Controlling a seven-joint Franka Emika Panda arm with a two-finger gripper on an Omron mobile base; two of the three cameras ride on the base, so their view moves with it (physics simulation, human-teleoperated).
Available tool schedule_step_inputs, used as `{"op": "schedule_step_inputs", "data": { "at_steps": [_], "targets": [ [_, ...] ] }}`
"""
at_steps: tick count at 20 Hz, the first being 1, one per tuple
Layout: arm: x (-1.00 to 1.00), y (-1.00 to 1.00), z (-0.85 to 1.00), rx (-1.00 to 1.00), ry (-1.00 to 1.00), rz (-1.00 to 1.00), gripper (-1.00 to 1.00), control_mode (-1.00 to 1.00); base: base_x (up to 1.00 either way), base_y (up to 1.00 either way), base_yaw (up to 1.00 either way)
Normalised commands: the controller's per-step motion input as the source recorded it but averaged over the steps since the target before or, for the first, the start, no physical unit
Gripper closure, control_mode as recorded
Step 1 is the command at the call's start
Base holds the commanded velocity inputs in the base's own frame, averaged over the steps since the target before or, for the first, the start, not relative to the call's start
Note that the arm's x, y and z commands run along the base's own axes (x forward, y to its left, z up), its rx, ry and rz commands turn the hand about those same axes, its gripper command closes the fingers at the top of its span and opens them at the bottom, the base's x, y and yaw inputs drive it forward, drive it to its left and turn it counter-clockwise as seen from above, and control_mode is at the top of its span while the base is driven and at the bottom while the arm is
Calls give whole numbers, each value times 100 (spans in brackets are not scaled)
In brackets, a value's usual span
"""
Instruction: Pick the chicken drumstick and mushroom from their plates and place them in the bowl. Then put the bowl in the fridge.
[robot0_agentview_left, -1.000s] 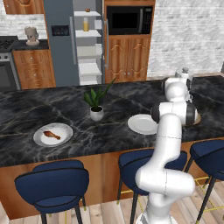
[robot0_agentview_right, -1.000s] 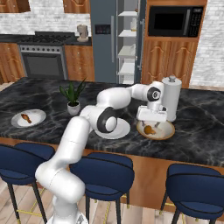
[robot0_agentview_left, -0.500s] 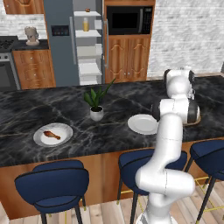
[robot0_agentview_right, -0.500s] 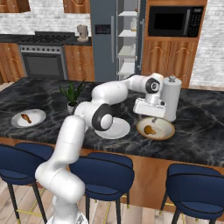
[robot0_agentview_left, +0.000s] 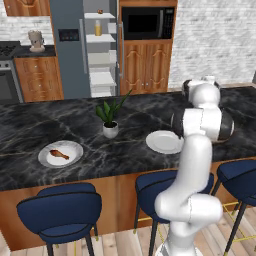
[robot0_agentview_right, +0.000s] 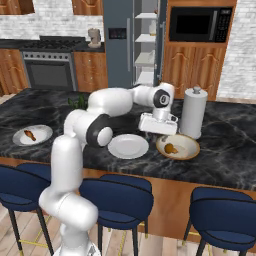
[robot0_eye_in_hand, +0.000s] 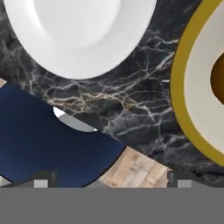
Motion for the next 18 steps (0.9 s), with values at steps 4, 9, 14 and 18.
{"op": "schedule_step_inputs", "data": {
  "at_steps": [4, 9, 14, 18],
  "targets": [
    [-36, 64, 18, -17, -11, 1, -100, -100, 0, 0, 0],
    [-30, 54, 18, -11, -15, 0, -100, -100, 0, 0, 0],
    [-10, 48, 27, -1, -6, -1, -100, -100, 0, 0, 0],
    [-9, 52, 24, 0, -7, -3, -100, -100, 0, 0, 0]
  ]
}}
